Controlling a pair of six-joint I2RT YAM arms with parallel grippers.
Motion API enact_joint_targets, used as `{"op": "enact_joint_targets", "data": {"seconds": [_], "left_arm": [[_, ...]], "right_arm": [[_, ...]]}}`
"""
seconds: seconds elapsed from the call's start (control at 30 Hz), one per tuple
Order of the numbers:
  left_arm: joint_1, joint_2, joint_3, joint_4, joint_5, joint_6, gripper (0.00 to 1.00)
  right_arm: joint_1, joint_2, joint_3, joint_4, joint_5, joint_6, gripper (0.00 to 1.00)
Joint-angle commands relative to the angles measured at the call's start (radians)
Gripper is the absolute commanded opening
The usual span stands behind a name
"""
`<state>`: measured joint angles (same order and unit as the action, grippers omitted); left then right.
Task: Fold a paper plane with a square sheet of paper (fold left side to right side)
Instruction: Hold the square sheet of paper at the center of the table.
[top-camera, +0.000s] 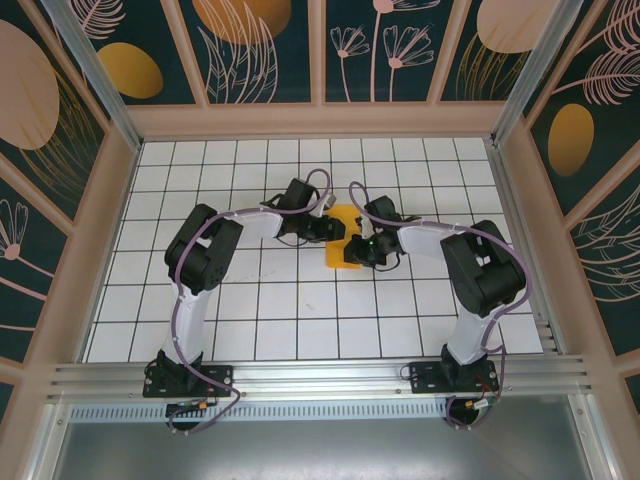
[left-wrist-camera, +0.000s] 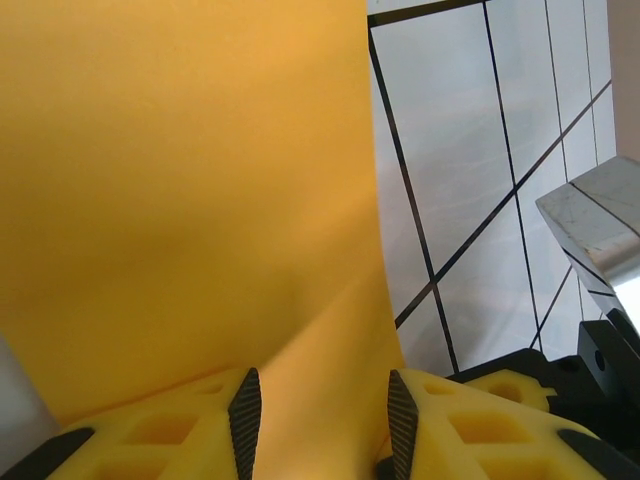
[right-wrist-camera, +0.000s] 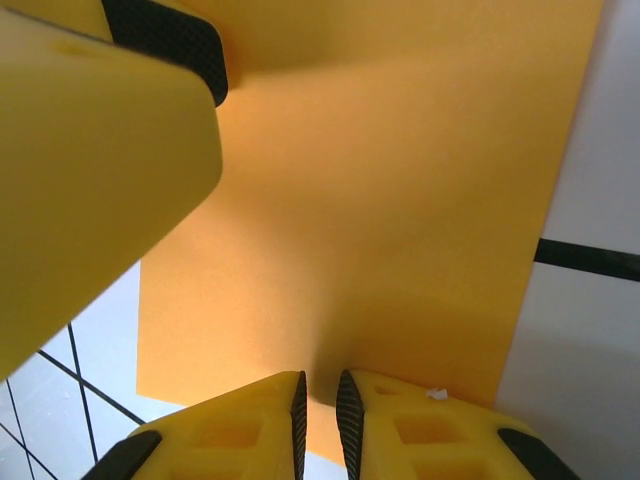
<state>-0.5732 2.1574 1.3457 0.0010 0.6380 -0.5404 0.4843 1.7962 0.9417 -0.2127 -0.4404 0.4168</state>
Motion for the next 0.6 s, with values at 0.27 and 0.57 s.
{"op": "enact_joint_targets", "data": {"seconds": [0.27, 0.57], "left_arm": [[-0.005, 0.023, -0.069, 0.003, -0.052, 0.003, 0.42], [-0.007, 0.006, -0.088, 0.007, -0.062, 0.003, 0.41]], "right_arm": [[-0.151, -0.123, 0.025, 0.002, -0.117, 0.008, 0.23], [-0.177, 0.155, 0.312, 0.082, -0.126, 0.066, 0.21]]}}
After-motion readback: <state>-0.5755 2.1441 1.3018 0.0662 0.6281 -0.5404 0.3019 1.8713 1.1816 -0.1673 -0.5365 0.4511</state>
